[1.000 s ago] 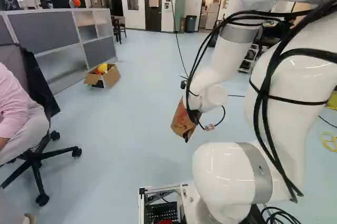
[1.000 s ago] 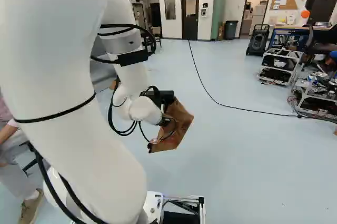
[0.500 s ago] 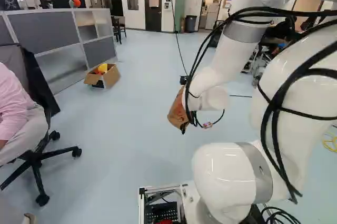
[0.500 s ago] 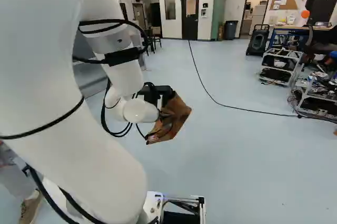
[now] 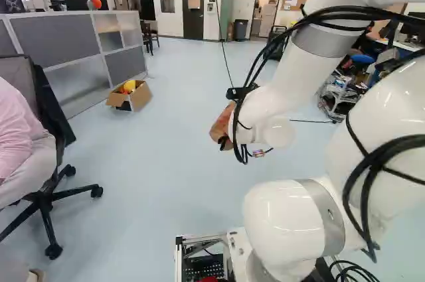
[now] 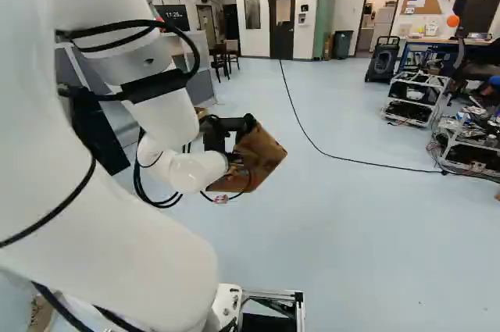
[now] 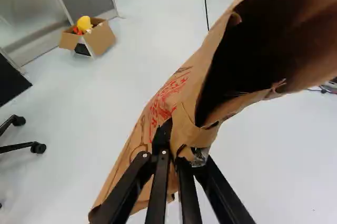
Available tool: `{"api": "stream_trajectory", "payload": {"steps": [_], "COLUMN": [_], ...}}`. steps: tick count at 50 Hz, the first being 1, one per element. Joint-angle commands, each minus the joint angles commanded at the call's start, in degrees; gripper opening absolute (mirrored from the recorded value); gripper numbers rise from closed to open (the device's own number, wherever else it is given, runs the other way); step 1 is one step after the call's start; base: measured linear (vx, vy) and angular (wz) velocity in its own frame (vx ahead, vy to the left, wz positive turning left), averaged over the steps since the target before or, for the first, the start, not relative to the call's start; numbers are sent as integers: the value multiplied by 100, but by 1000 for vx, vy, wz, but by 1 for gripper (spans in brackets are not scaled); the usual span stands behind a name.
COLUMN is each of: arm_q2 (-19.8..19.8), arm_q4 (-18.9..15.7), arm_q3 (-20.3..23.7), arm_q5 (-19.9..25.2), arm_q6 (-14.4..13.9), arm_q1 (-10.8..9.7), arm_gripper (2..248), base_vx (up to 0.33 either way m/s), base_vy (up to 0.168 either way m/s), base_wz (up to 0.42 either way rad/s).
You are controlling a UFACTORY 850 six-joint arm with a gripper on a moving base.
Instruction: Pick up the grocery bag from the ground
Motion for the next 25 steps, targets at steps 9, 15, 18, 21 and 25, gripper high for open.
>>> {"api": "stream_trajectory", "payload": {"steps": [9, 15, 18, 21, 25], "arm_q2": [219, 338, 390, 436, 492], "arm_q4": [63, 98, 113, 126, 142], "arm_q3": [115, 178, 205, 230, 260], "arm_q5": [239, 369, 426, 477, 538], "arm_q6": [0, 0, 0, 0, 0], "arm_q1": [73, 112, 129, 145, 164], "arm_gripper": [22, 22, 22, 22, 22], "base_vx": [0, 0, 0, 0, 0], "base_vy": [0, 0, 0, 0, 0], "base_wz": [0, 0, 0, 0, 0]}}
